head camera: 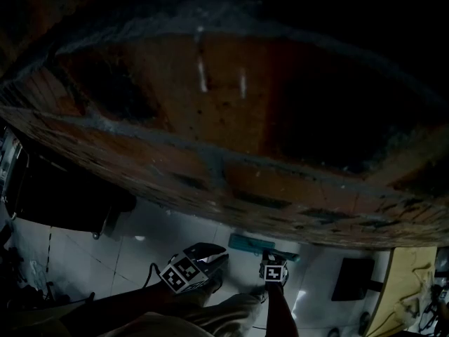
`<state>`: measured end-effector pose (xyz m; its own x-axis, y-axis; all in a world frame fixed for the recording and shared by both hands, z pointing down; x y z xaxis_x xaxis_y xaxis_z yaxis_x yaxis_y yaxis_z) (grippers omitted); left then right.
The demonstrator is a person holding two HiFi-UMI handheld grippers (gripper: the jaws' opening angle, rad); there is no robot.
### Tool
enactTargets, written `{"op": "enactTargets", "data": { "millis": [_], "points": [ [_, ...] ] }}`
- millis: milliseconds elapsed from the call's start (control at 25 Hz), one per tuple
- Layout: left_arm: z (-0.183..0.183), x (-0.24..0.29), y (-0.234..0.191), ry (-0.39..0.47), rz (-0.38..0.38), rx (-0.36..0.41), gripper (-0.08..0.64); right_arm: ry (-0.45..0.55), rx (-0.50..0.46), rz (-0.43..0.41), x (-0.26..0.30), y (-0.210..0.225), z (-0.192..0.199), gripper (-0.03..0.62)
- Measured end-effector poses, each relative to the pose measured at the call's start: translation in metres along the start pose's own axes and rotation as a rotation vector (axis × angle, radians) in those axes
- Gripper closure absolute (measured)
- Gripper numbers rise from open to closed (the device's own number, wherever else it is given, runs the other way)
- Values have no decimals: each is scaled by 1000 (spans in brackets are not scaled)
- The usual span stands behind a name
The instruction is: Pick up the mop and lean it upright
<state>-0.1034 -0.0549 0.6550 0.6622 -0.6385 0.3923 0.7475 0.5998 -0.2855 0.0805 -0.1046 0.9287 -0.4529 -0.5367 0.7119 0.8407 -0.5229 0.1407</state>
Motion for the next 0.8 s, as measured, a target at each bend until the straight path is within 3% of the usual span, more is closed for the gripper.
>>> {"op": "enactTargets", "data": {
  "millis": [640, 800],
  "points": [
    [-3, 6, 10, 10, 11, 12, 485, -99, 13, -1, 23, 5, -11, 459],
    [-3, 4, 10, 12, 9, 18, 483, -36, -19, 0, 25, 7, -27, 443]
  ]
}}
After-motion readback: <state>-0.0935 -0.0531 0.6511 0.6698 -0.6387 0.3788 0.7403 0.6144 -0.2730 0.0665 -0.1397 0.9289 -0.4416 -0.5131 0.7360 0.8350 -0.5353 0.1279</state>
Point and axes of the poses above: the fingertips, and each gripper's own axes: x forward along the fingers, y to its right, z out of its underside, the point moved 3 cm from there along -x, backward along the fingers, and after that the axes turned 15 degrees about y, right-handed, at the moved point
